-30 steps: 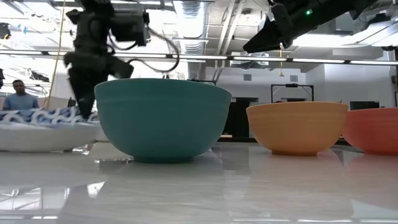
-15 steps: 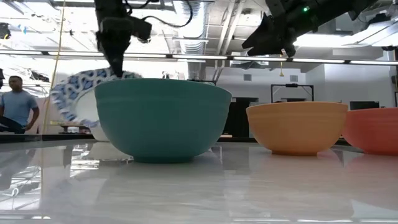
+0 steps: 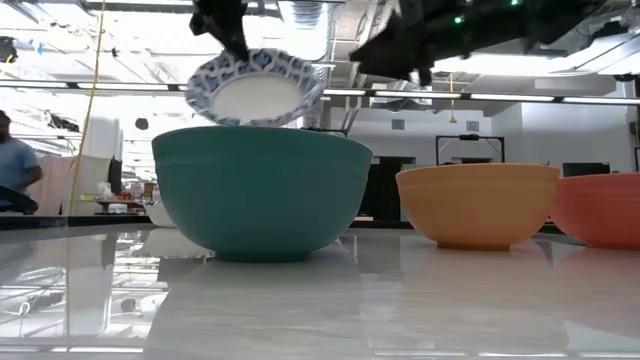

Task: Nest bowls inside each other
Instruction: Stack the white bowl on top of the other white bowl

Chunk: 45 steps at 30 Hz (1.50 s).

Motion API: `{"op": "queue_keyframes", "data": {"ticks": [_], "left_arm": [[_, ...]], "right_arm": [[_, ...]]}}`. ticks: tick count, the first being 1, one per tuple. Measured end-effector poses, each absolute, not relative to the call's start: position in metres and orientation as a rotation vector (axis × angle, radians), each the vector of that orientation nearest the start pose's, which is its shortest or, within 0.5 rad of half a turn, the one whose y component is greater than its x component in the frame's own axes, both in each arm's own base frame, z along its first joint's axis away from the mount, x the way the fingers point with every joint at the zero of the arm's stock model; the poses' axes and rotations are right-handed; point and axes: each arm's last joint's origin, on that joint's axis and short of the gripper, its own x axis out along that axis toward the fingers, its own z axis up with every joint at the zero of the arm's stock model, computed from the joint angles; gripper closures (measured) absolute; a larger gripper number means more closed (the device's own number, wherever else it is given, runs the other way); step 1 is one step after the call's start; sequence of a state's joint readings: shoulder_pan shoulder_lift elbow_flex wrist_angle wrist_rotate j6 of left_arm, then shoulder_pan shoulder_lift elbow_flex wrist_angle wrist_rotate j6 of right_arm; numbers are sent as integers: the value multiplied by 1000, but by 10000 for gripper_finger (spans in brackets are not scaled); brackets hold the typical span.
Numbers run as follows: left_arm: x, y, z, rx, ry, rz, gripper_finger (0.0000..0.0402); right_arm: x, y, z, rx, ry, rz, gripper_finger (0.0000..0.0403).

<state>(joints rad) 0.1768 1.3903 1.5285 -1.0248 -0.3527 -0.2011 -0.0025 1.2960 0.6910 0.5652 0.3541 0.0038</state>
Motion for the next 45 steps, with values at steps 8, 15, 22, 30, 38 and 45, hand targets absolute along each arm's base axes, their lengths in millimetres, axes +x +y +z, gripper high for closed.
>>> {"op": "queue_keyframes", "data": {"ticks": [8,15,22,30,38,45], "left_arm": [[268,58,390,-36,761,557,401],[271,60,394,37,718,568,401],[275,61,399,70,661,558,401],[276,60,399,64,663,531,401],[273,62,397,208,731,553,341],[266,70,393,297,825,625,231]], "right_arm": [[297,-20,266,-8,-82,-377,198],[297,-36,266,102,-86,-368,198],[297,-43,261,134,-42,-351,203],[299,-46,264,166,-21,-370,372],[302,-59,270,279,50,-408,397],[290,-108,272,436,64,-413,400]]}}
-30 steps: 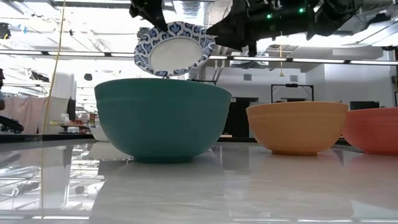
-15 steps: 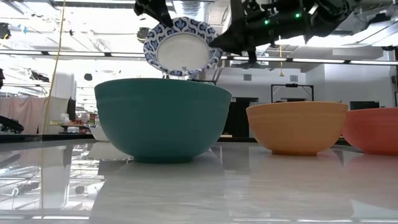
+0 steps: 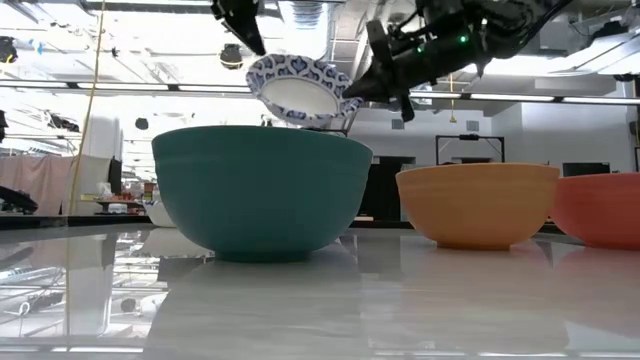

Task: Nest bowls inside each other
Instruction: Stack the white bowl on top of the other white bowl

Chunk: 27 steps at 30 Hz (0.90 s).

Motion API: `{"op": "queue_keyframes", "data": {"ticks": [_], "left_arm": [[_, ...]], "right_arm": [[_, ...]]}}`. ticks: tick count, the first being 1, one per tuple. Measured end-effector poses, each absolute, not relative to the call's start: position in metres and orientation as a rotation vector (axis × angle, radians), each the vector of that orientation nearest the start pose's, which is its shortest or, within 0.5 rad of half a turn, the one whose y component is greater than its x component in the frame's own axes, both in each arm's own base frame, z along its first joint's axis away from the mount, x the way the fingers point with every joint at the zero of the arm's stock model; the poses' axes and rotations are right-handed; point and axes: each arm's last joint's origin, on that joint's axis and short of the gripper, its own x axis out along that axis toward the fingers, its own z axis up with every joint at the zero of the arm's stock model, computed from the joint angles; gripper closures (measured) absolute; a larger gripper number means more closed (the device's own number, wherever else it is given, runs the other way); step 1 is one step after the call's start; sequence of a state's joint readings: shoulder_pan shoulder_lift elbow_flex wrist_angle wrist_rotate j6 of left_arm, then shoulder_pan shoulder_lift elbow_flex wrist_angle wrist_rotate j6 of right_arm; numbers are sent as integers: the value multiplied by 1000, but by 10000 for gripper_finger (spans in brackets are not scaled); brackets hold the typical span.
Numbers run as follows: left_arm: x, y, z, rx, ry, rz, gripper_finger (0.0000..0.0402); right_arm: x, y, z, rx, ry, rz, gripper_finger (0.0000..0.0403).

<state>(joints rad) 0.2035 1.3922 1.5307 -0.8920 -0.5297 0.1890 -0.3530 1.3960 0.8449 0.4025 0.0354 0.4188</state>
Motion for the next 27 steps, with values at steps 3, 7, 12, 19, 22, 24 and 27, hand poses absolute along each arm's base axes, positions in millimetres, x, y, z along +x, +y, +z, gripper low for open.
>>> {"op": "queue_keyframes", "data": {"ticks": [3,7,12,19,22,24,27], "left_arm": [[262,79,391,236,847,670,188],[257,94,389,98,837,644,159],[251,112,389,-17,812,584,154],[241,130,385,-82,804,576,154],[232,138,375,-123,796,552,154],[224,142,371,-153,742,540,154],[209,147,367,-183,611,533,154]], "right_arm": [[280,-132,272,512,56,-408,400],[268,-161,268,604,45,-393,401],[271,-195,250,729,122,-370,402],[309,-231,234,828,276,-237,402],[319,-238,227,845,387,-236,402],[323,-242,223,849,459,-245,402],[325,-244,222,842,517,-256,402]]}}
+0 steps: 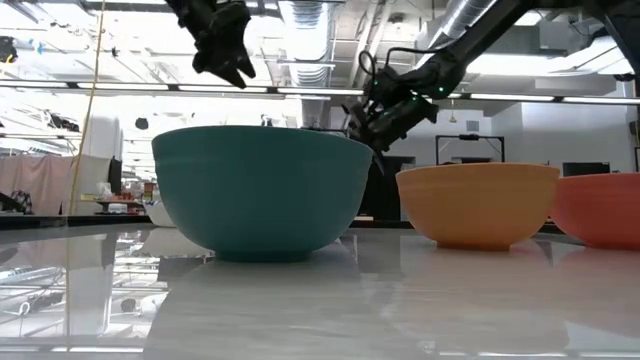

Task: Nest bowls inside each other
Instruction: Stack the white bowl on top of the other white bowl

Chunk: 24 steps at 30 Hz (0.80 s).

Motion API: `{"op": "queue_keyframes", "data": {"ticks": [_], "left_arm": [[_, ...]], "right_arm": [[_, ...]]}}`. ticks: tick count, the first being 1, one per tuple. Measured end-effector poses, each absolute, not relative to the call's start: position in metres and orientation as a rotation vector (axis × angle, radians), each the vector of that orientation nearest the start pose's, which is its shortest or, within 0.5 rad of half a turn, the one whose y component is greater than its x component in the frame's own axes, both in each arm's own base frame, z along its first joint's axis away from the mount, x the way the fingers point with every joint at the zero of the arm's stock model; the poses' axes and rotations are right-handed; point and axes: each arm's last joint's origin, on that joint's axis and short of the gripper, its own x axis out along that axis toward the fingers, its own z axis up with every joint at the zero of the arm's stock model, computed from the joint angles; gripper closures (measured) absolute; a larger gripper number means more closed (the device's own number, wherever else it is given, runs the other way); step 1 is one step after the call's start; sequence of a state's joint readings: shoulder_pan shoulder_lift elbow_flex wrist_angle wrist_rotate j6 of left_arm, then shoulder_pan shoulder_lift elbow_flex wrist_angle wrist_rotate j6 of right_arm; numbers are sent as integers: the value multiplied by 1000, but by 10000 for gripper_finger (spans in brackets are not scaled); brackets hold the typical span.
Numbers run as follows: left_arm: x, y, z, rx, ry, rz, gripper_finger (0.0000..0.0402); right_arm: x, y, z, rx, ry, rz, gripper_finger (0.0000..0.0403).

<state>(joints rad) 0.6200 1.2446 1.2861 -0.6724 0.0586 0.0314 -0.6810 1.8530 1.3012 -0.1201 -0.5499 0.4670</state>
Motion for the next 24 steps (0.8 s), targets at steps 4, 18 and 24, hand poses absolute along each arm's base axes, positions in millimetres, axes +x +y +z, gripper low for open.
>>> {"op": "queue_keyframes", "data": {"ticks": [4,18,24], "left_arm": [[196,149,353,-169,516,566,154],[187,153,311,-238,503,585,154],[181,157,313,-247,488,604,154]], "right_arm": [[321,-249,222,851,523,-273,401],[321,-266,195,932,545,-317,400],[326,-269,173,970,581,-330,399]]}}
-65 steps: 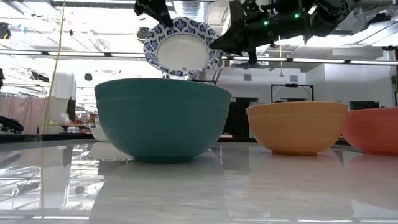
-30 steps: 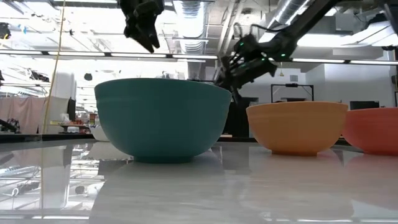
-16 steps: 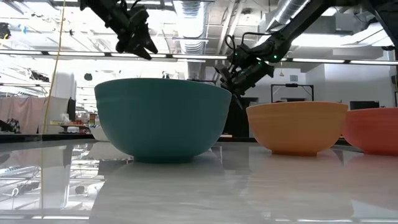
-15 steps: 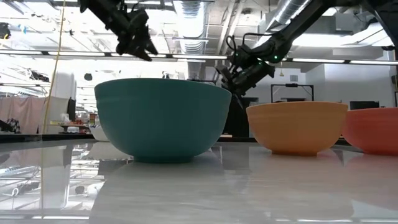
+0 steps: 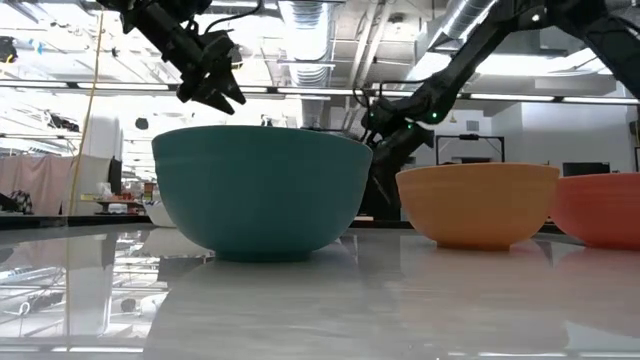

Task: Nest bowls inside each other
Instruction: Stack the white bowl on top of the other white bowl

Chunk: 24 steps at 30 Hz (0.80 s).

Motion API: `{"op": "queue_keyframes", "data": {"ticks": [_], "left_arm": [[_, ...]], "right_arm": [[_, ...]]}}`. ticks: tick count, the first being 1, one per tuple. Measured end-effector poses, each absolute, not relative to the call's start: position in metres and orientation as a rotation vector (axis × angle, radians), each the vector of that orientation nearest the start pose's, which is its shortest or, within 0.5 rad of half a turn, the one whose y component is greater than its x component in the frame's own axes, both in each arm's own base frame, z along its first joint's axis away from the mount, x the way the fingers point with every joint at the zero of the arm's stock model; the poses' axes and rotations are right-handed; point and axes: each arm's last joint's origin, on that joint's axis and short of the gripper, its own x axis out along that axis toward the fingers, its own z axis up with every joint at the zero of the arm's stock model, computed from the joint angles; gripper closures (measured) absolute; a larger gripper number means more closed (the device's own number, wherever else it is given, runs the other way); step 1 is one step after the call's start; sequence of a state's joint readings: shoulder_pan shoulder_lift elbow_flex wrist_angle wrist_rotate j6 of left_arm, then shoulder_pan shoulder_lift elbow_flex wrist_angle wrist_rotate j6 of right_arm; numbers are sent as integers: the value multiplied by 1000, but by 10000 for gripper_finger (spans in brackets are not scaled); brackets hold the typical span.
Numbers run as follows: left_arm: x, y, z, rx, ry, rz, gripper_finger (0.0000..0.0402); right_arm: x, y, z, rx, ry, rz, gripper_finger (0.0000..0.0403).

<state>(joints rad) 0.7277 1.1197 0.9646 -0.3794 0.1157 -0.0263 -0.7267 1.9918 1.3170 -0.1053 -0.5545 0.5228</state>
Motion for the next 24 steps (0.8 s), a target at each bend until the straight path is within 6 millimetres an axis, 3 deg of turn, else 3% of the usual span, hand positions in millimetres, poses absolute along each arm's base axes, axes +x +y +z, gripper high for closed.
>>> {"op": "queue_keyframes", "data": {"ticks": [12,24], "left_arm": [[177,161,312,-242,505,638,154],[175,164,308,-168,576,759,154]], "right_arm": [[330,-266,173,892,583,-271,332],[333,-265,176,835,584,-243,204]]}}
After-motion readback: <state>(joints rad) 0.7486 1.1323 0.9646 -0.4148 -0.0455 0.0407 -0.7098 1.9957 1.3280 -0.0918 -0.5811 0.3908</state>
